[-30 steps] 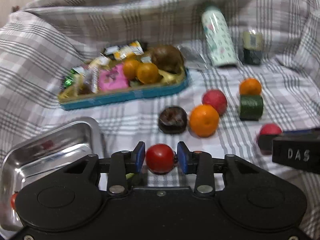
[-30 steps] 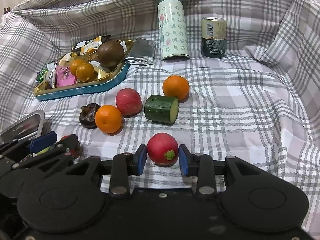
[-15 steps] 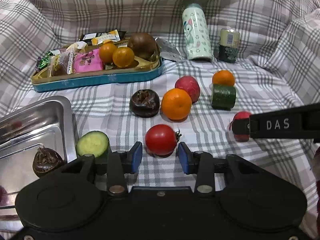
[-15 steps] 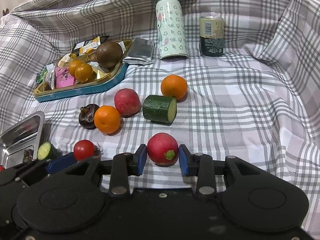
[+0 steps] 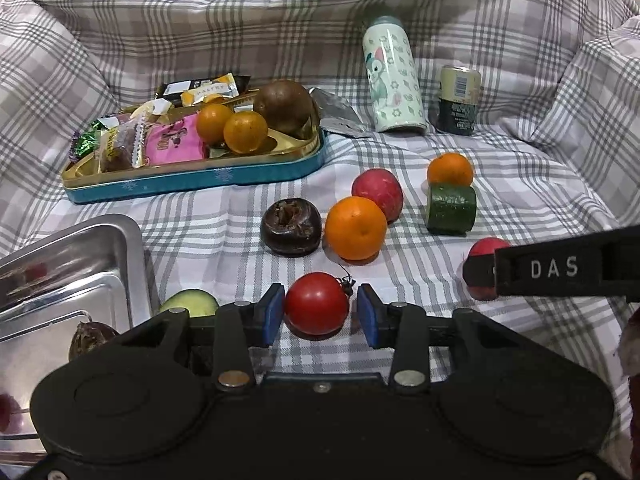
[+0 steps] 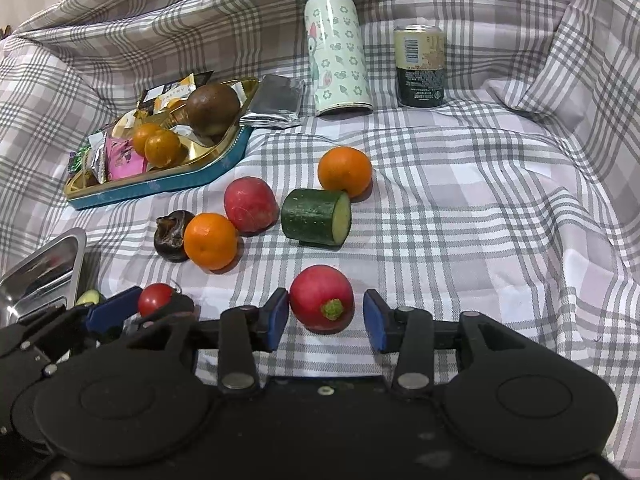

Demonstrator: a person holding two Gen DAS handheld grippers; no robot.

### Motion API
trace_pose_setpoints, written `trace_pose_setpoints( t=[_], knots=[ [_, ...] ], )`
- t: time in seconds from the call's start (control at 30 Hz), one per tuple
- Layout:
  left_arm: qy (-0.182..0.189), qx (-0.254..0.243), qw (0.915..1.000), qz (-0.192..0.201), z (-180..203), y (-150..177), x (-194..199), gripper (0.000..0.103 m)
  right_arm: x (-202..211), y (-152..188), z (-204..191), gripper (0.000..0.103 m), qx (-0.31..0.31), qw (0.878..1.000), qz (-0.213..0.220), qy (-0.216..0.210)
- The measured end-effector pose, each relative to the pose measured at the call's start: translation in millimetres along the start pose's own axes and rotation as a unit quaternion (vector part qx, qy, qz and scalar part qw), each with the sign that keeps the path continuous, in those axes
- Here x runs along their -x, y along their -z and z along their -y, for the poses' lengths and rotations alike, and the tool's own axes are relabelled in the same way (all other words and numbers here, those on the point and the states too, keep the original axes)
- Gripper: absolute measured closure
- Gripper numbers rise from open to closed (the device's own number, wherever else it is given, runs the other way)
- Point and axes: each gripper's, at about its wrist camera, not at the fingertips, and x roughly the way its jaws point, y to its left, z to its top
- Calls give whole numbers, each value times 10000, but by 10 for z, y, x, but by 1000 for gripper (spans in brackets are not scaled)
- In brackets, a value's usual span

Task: Organize fruits
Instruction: 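Carry the red radish and red tomato over the steel tray with both tools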

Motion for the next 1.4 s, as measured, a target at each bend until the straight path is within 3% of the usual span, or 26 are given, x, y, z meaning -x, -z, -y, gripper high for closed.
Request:
trace_pose_setpoints(
  t=[0.23,0.3,0.33,0.7,1.07,1.4],
  knots=[
    [93,175,9998,-63,-52,-5,-47,60,-35,1,8,56,-116,9999,-53,-44],
    [160,296,9994,-71,-89,-12,-37,61,-35,12,-16,66,-22,10000,-33,-18],
    [171,357,9992,-56,-106,-17,-22,61,-24,13,-25,66,22,10000,-14,-67],
    [5,543,9978,375,-272,-154,373,61,137,-41,32,66,-232,9983,489,-210],
    [-681,816,9922,649,-818,-149,832,61,232,-117,-435,66,15,9924,956,-777],
    [-1445,1286,9794,581,-1484,35,1030,61,209,-50,-1068,66,640,9832,1085,-1323]
  ],
)
